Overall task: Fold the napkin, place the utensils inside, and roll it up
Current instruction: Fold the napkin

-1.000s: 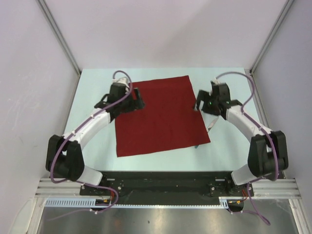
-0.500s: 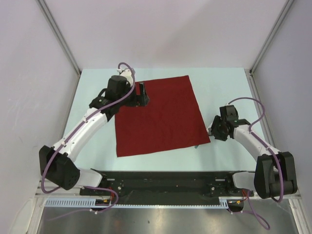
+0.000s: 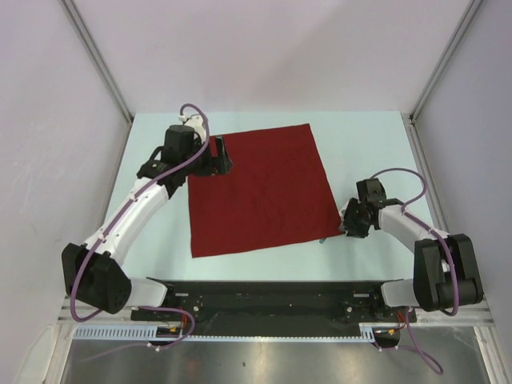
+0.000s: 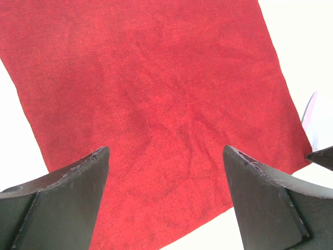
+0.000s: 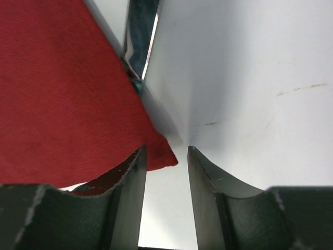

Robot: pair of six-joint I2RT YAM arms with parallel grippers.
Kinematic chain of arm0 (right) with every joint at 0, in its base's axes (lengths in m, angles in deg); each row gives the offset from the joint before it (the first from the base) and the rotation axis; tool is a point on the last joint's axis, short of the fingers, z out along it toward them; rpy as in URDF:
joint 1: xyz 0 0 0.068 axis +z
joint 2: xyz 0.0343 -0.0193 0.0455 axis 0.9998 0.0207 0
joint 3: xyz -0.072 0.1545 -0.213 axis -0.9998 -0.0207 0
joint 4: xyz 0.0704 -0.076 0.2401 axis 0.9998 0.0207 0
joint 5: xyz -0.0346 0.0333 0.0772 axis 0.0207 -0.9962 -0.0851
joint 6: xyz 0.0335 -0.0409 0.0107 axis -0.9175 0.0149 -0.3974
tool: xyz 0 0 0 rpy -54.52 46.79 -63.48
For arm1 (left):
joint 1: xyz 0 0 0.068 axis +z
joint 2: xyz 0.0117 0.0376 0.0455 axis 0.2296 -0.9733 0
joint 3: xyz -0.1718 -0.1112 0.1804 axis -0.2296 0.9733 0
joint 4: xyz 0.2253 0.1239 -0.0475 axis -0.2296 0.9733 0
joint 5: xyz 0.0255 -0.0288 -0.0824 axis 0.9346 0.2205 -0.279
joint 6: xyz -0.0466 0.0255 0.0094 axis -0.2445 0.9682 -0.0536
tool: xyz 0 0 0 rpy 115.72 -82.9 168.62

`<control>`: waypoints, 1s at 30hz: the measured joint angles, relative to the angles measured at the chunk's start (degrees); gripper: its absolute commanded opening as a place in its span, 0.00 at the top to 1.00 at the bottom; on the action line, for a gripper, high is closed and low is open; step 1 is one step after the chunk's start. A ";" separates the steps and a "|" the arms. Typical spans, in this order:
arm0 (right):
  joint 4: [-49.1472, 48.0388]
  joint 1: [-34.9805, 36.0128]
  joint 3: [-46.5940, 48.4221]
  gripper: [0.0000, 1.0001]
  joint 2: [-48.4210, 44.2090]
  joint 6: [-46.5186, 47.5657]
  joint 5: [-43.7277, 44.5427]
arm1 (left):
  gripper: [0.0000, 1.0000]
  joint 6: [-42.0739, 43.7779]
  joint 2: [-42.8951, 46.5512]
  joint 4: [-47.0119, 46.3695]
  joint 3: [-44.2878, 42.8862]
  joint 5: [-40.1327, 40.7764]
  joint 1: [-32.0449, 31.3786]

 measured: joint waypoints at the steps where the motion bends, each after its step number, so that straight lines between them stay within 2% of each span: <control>1: -0.28 0.00 -0.31 0.60 0.83 0.00 -0.28 | 0.06 0.00 0.00 0.00 0.00 -0.26 0.39; 7: -2.23 -0.04 -0.44 0.70 2.21 -0.15 -1.31 | 0.06 -0.02 0.07 -0.04 0.24 -1.05 1.99; 14: -2.27 -0.04 -0.48 1.00 2.67 -0.15 -1.27 | 0.06 -0.02 0.13 -0.02 0.39 -2.16 2.67; 21: 3.28 3.19 3.61 1.00 1.60 -0.13 0.87 | 0.06 0.35 2.21 0.22 0.39 -2.25 2.84; 26: 5.55 9.22 15.32 1.00 2.01 -0.15 3.43 | 0.06 0.61 4.17 0.37 0.39 -1.88 3.54; 30: 3.91 13.25 27.15 1.00 10.08 -0.15 4.42 | 0.06 0.92 5.29 0.42 0.39 -1.84 4.72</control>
